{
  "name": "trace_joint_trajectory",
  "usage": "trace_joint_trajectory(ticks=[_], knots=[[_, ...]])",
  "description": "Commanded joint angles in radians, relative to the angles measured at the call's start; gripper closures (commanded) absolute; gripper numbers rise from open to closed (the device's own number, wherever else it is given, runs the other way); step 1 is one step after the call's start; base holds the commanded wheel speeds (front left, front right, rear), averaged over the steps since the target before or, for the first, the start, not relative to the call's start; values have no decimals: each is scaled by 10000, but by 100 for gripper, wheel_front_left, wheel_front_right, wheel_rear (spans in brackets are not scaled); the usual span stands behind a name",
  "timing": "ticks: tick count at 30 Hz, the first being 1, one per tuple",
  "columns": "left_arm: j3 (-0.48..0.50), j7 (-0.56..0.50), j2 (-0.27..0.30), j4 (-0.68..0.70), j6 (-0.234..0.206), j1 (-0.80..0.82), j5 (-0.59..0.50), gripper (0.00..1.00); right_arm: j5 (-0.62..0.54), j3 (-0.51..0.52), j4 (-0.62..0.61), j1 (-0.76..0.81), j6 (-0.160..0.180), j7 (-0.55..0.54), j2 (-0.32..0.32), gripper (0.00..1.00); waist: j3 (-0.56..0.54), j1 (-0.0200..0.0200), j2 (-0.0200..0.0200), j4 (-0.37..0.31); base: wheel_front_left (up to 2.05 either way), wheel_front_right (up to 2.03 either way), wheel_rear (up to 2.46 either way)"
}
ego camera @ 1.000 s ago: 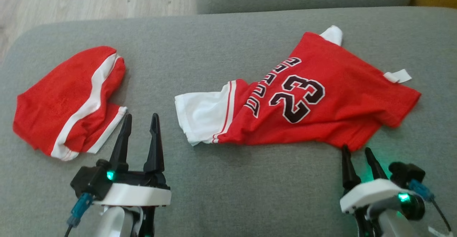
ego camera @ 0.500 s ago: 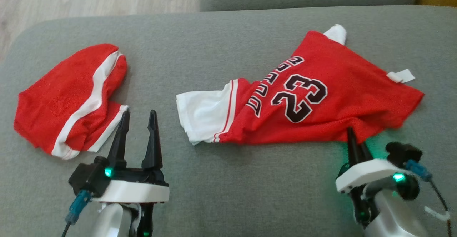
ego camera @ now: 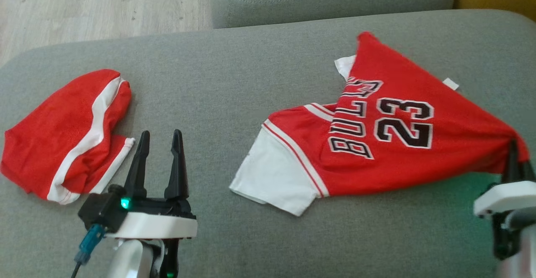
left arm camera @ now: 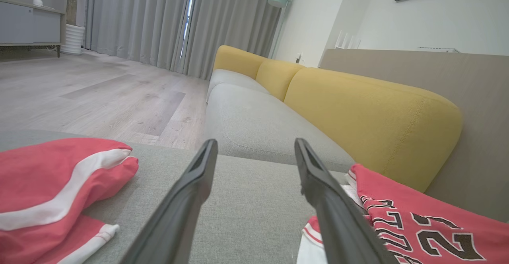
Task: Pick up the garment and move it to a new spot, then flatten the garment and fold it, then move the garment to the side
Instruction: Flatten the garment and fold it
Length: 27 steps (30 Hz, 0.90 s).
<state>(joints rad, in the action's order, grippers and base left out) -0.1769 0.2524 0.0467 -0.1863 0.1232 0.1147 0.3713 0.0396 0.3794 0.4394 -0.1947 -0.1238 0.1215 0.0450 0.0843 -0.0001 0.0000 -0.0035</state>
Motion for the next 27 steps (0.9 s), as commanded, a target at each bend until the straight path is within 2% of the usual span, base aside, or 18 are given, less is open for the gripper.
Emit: trace_joint_trajectory(ticks=[1,8,10,13,14,15,16,22,27], knots=[[235,93,35,368,-45,208,67,0,-359,-3,-501,-423,-69,-312,53,100,27,1,0,23,0,0,0],[128,93,35,371,-52,284,171,0,-2207,1879,-735,-954,-69,-1160,53,100,145,1,0,313,0,0,0],[166,93,35,359,-49,294,165,0,-2424,2331,-670,-1137,-69,-1194,53,100,161,1,0,388,0,0,0],[228,93,35,357,-45,282,159,0,-2574,2487,-509,-1300,-69,-1056,53,99,176,1,0,441,0,0,0],[242,93,35,355,-43,276,158,0,-2636,2504,-462,-1327,-69,-976,53,67,175,1,0,444,0,0,0],[242,93,35,355,-43,276,158,0,-2636,2504,-462,-1327,-69,-976,53,67,175,1,0,444,0,0,0],[252,93,35,353,-41,267,157,0,-2689,2520,-417,-1349,-69,-892,53,0,170,1,0,444,0,0,0],[280,93,35,337,-35,231,131,0,-2870,2526,-438,-1389,-69,-315,53,0,96,1,0,361,0,0,0],[276,93,35,341,-31,191,117,0,-2169,1902,-783,-1239,-69,616,53,0,1,1,0,311,0,0,0]])
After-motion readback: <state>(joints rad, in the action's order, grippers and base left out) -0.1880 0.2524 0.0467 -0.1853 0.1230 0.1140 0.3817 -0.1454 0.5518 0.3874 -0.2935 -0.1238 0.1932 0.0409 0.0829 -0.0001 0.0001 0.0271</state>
